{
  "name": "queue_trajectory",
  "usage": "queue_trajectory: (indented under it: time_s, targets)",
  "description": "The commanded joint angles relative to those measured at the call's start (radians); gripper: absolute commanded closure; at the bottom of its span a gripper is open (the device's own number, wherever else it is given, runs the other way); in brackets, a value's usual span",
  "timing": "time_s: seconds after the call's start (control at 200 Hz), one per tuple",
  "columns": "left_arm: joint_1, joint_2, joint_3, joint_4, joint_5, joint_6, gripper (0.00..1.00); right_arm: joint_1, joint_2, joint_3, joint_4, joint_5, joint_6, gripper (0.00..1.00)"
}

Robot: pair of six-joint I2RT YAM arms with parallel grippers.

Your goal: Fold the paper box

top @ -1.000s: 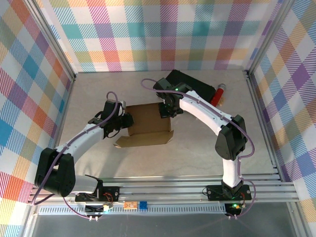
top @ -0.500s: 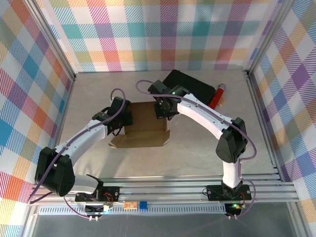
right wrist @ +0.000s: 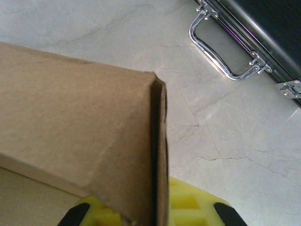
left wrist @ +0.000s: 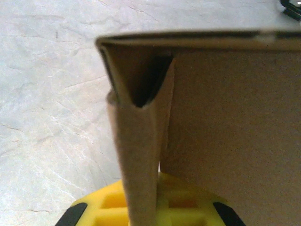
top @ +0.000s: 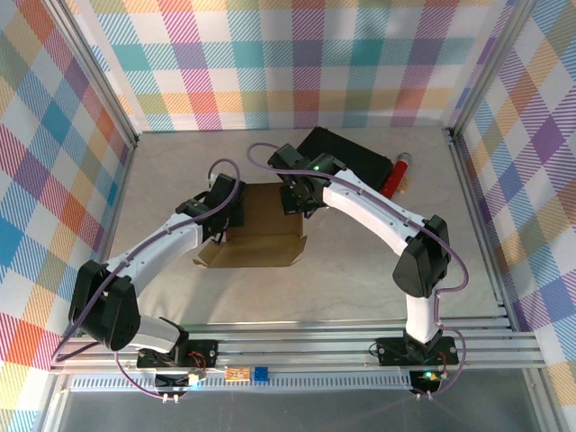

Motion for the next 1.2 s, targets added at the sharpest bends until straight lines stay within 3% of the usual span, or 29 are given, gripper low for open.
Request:
queue_trajectory:
  time_s: [0.0, 0.035, 0.15, 0.36, 0.91, 1.005, 1.195]
  targets:
    - [0.027, -0.036, -0.043, -0.022, 0.019, 0.046, 0.82, -0.008, -0.026, 0.039, -0.065, -0.011, -0.005, 1.0]
    - [0.03, -0.052, -0.053, 0.0, 0.071, 0.047, 0.73, -0.01, -0.027, 0.038, -0.064, -0.015, -0.005, 1.0]
    - [0.042, -0.091, -0.081, 0.038, 0.215, 0.053, 0.61, -0.017, -0.04, 0.024, -0.058, -0.023, -0.003, 1.0]
    - [0.064, -0.112, -0.12, 0.037, 0.334, 0.038, 0.57, -0.022, -0.049, 0.018, -0.057, -0.033, -0.004, 1.0]
    - [0.069, -0.192, -0.167, 0.085, 0.476, -0.026, 0.51, -0.025, -0.034, 0.018, -0.08, -0.024, -0.008, 1.0]
    - [0.069, -0.181, -0.128, 0.025, 0.429, -0.056, 0.57, -0.025, -0.03, 0.019, -0.082, -0.022, -0.009, 1.0]
    - [0.053, -0.151, -0.043, -0.112, 0.282, -0.113, 0.85, -0.024, -0.011, 0.051, -0.097, -0.008, -0.007, 1.0]
